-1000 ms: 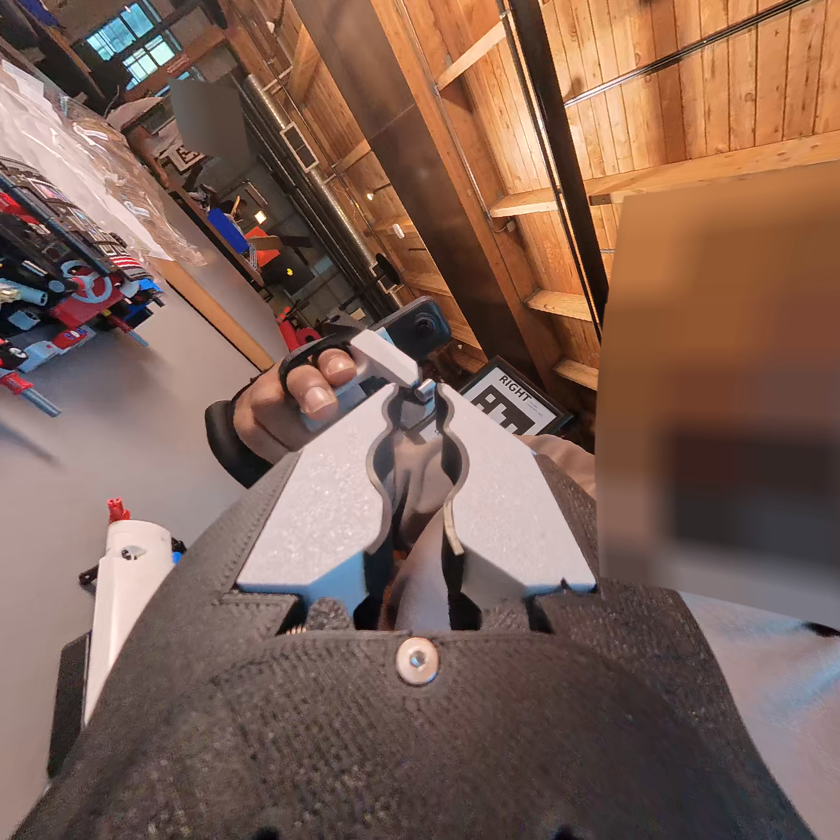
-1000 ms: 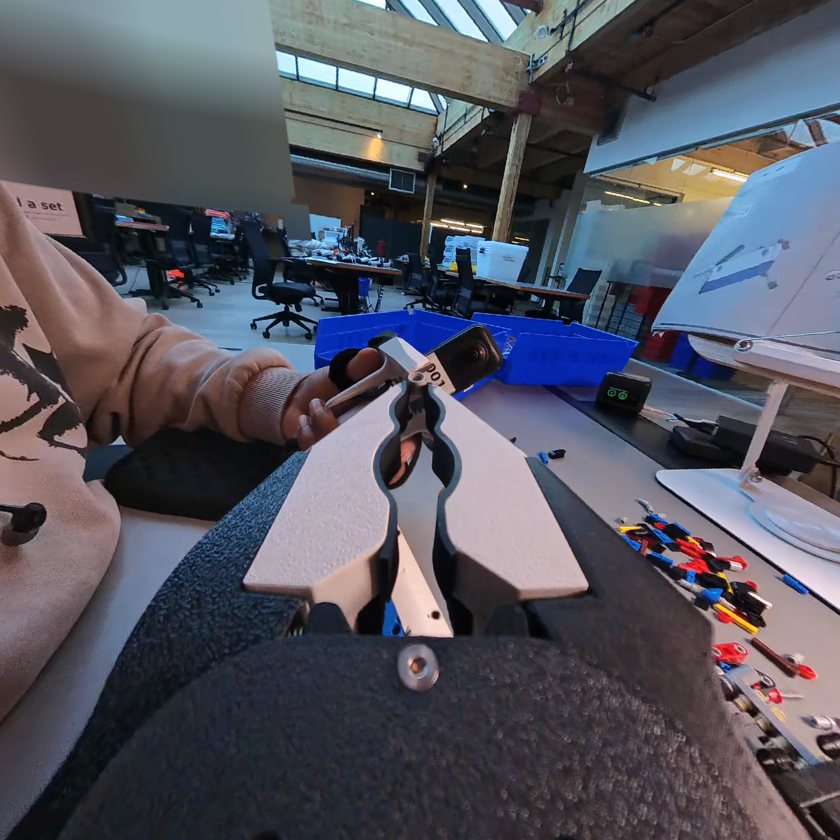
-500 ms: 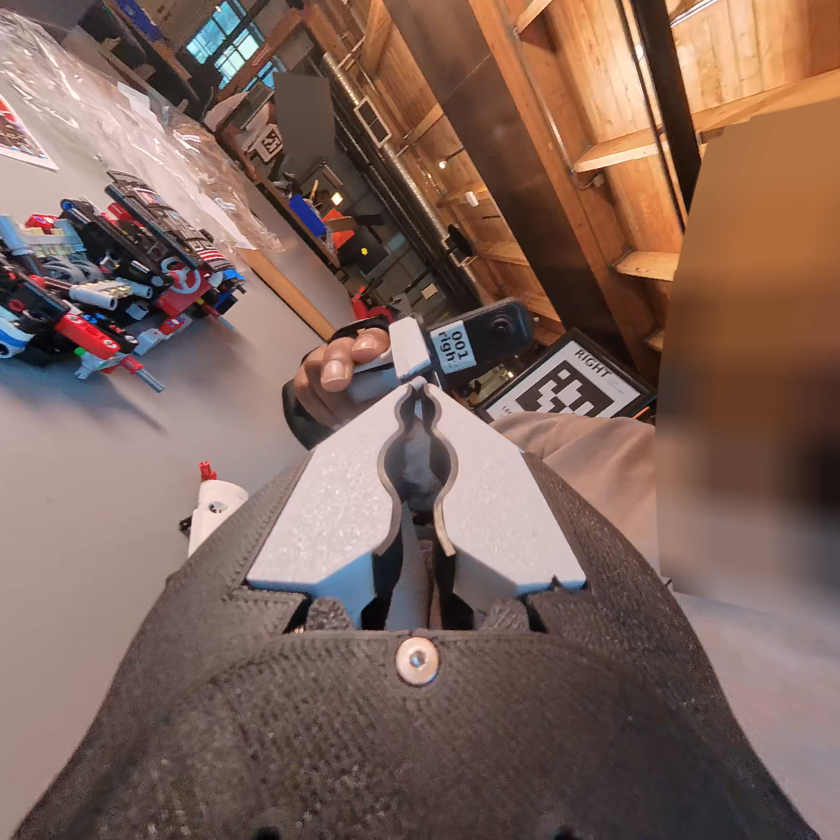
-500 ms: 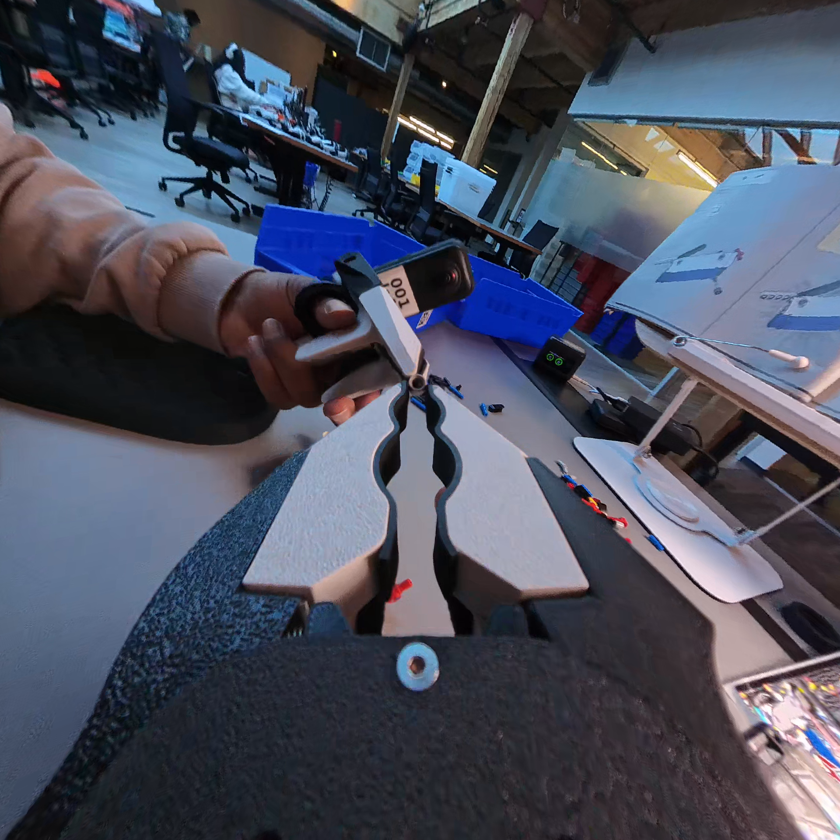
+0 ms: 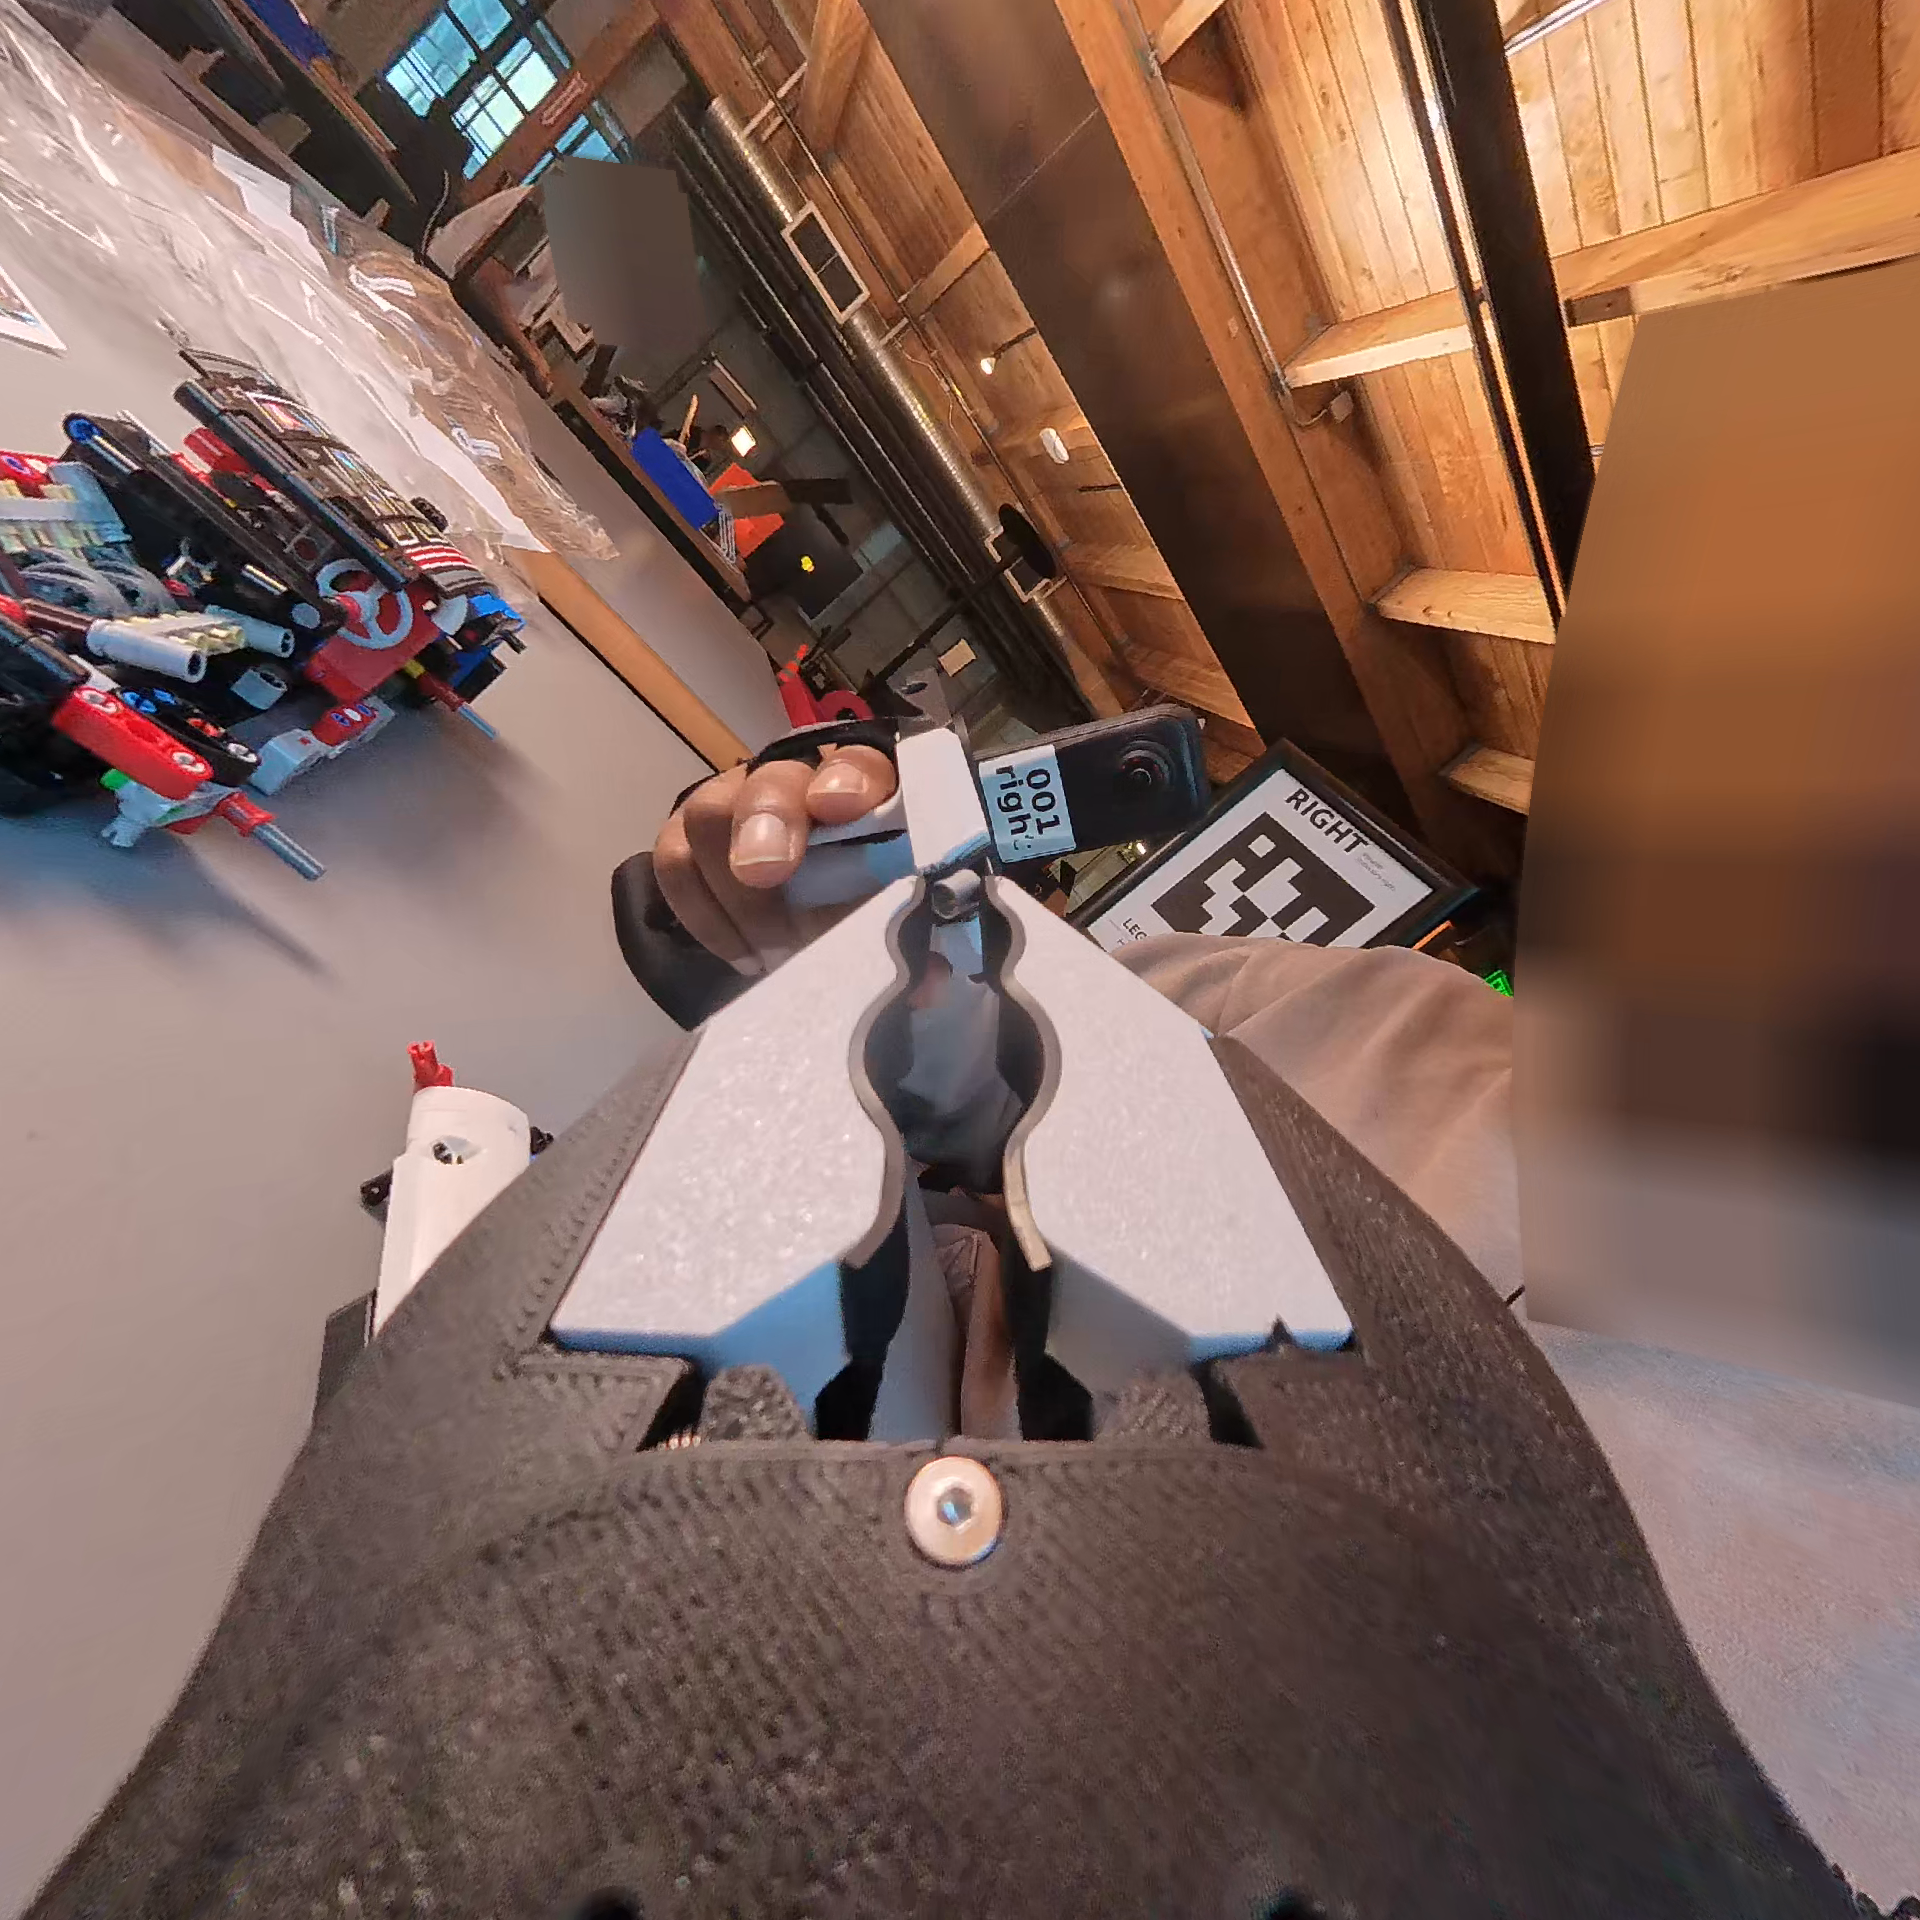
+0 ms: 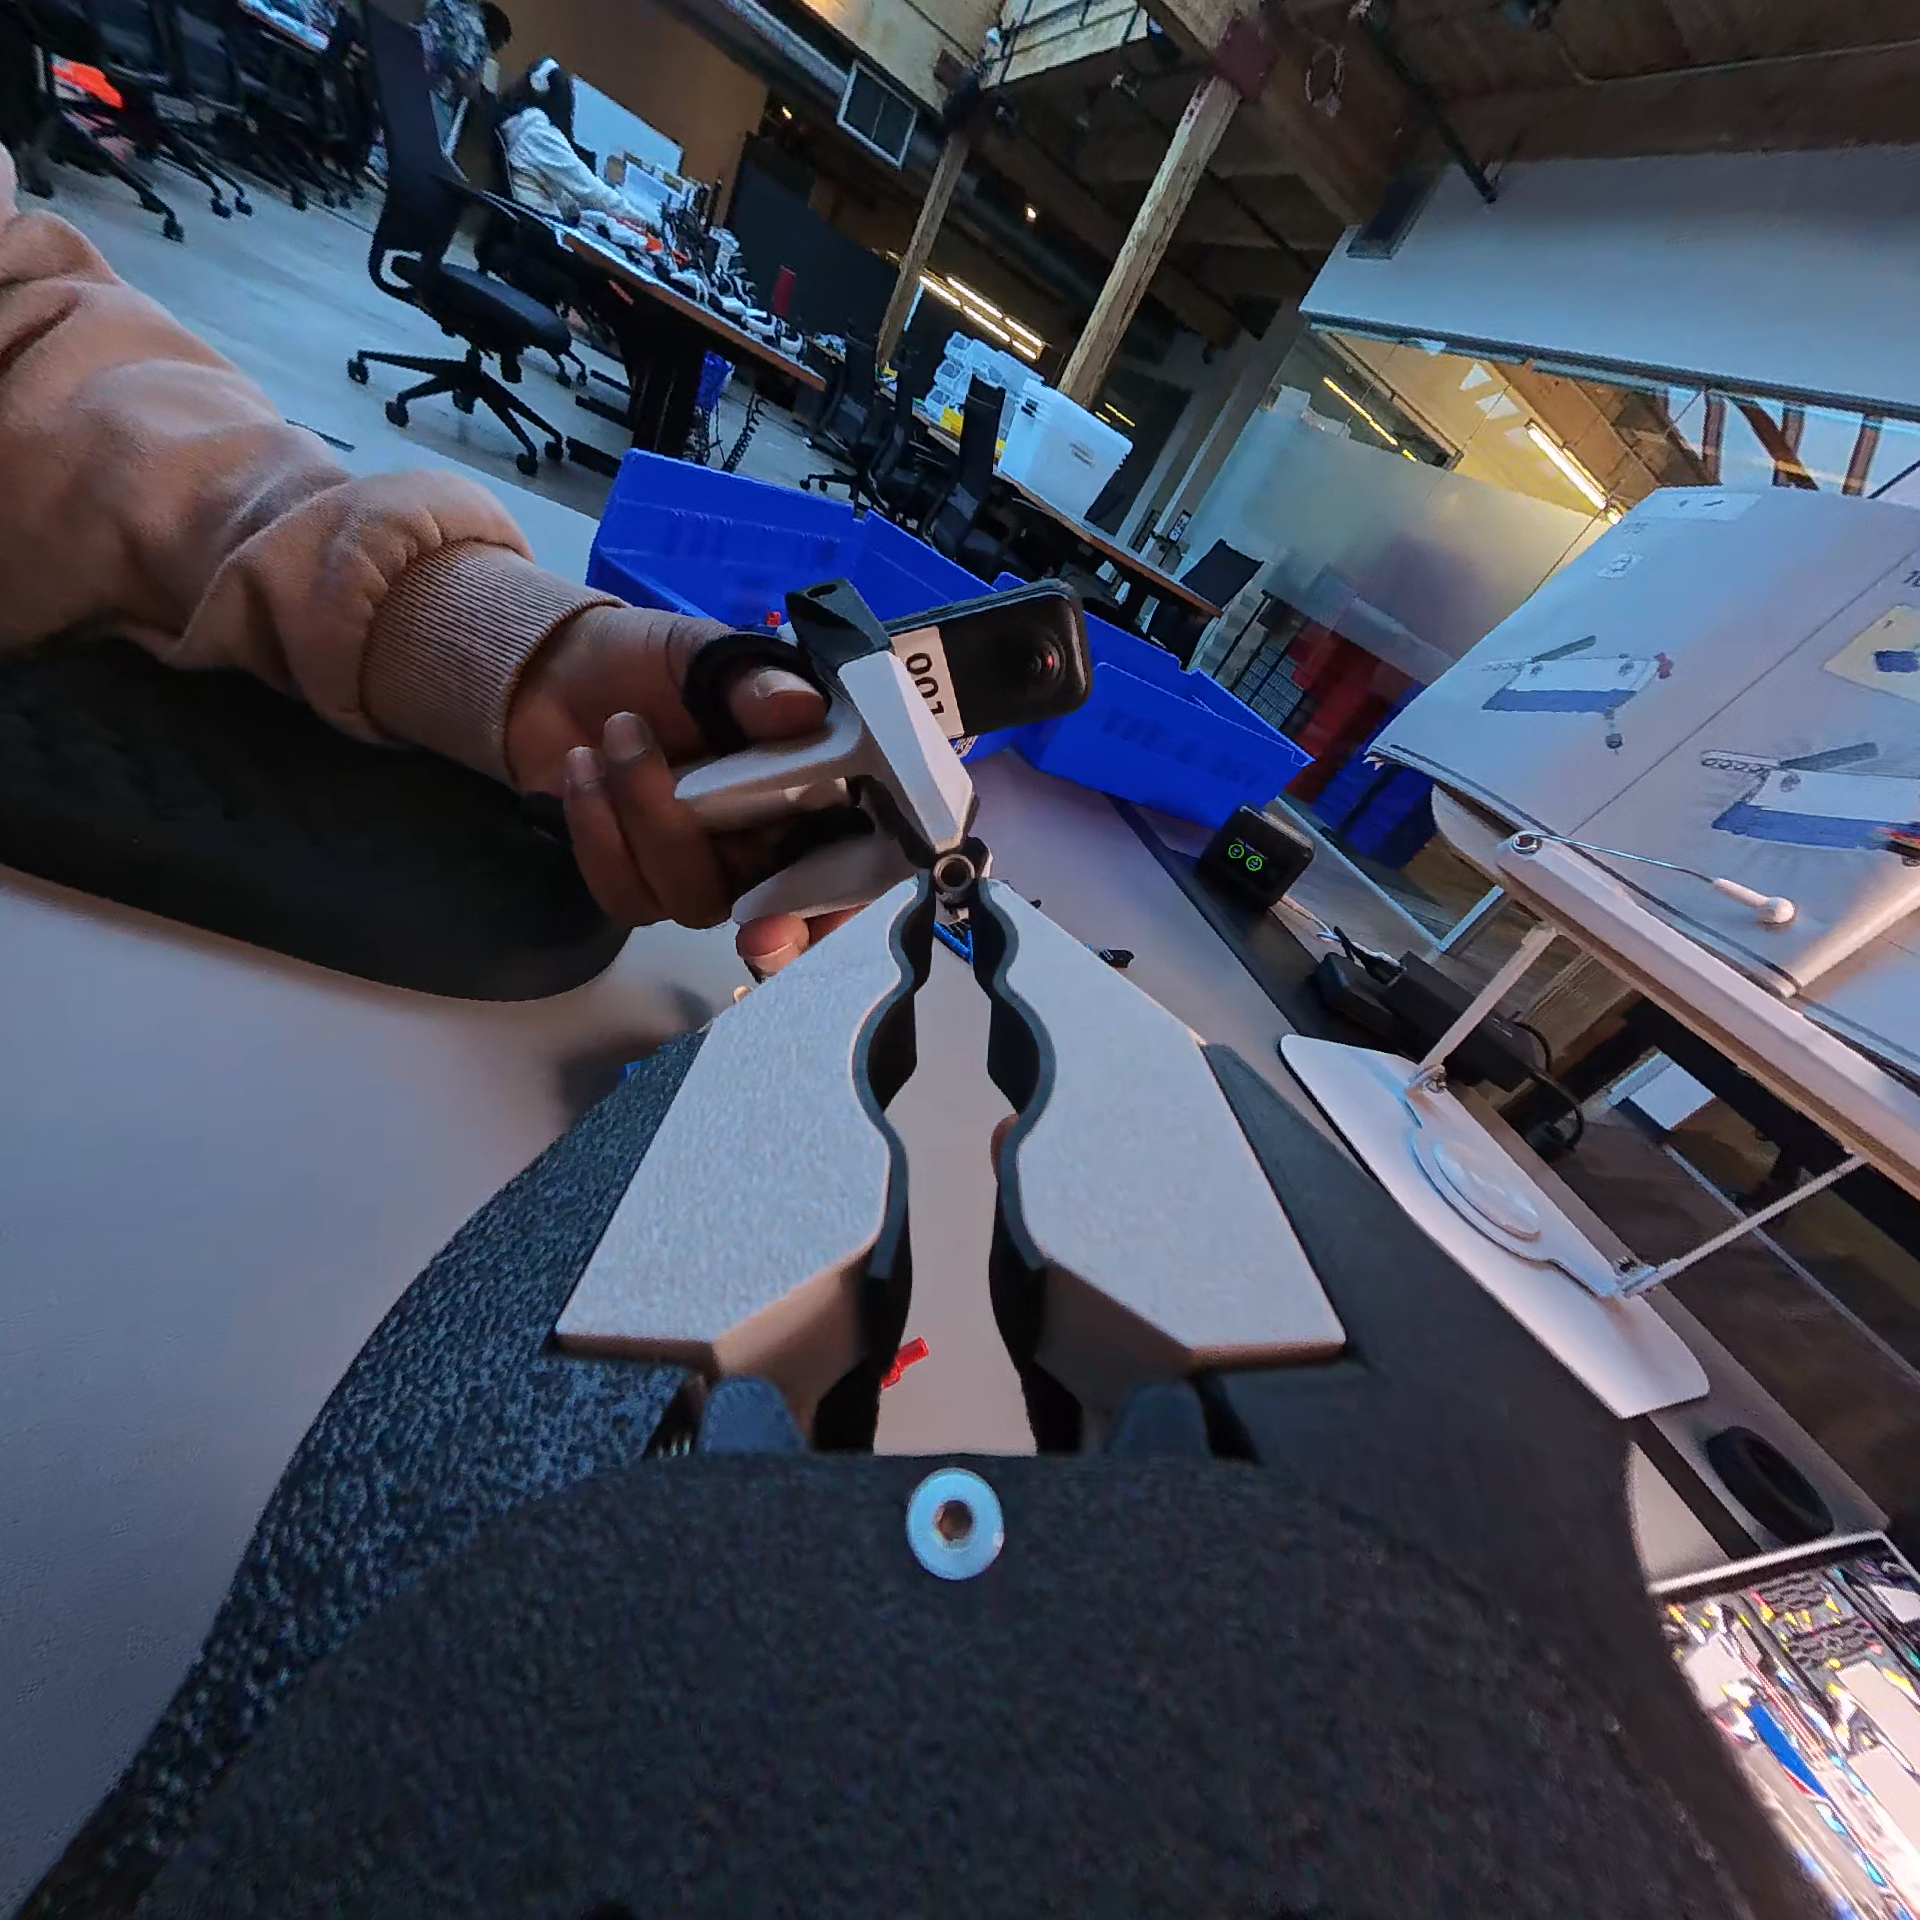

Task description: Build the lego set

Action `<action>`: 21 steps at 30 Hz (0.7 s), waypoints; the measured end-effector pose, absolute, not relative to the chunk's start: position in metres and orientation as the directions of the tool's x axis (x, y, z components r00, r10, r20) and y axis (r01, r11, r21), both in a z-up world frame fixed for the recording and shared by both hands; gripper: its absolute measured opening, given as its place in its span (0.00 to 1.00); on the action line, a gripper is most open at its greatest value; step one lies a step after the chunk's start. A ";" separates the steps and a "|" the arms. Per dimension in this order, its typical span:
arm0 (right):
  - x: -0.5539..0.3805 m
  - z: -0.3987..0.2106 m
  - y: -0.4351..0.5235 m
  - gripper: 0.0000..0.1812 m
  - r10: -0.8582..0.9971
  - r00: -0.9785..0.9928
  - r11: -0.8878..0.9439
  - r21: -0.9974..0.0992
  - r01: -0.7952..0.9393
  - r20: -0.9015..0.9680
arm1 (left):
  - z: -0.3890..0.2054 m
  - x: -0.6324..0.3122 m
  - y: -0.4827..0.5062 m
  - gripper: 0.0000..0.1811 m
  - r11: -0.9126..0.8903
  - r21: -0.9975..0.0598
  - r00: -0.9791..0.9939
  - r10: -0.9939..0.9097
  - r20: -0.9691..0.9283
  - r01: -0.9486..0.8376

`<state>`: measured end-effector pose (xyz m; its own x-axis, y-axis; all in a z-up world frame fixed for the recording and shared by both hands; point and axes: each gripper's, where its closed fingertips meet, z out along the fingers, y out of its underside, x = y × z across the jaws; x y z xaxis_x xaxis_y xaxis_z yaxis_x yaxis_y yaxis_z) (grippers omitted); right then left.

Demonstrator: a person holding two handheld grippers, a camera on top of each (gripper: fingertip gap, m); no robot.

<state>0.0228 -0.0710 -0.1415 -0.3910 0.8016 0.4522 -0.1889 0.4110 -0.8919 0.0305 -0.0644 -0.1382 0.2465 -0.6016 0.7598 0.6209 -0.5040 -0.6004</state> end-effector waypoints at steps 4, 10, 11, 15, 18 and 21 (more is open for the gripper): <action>0.017 -0.150 -0.065 0.03 0.799 -0.350 0.473 -0.871 -0.137 0.489 | -0.146 0.025 -0.059 0.02 -0.499 -0.602 0.301 -0.557 0.774 0.624; 0.017 -0.157 -0.064 0.04 0.782 -0.370 0.499 -0.860 -0.108 0.501 | -0.154 0.023 -0.057 0.02 -0.495 -0.636 0.370 -0.535 0.760 0.592; 0.017 -0.157 -0.065 0.04 0.783 -0.382 0.492 -0.864 -0.104 0.492 | -0.155 0.024 -0.057 0.02 -0.498 -0.641 0.376 -0.534 0.757 0.584; 0.019 -0.158 -0.065 0.03 0.779 -0.391 0.492 -0.865 -0.102 0.490 | -0.158 0.026 -0.058 0.02 -0.504 -0.654 0.391 -0.535 0.749 0.564; 0.019 -0.159 -0.065 0.03 0.774 -0.394 0.501 -0.860 -0.098 0.496 | -0.159 0.027 -0.058 0.01 -0.506 -0.657 0.394 -0.535 0.748 0.560; 0.020 -0.161 -0.064 0.03 0.768 -0.402 0.513 -0.855 -0.079 0.498 | -0.160 0.027 -0.056 0.01 -0.510 -0.655 0.401 -0.525 0.751 0.558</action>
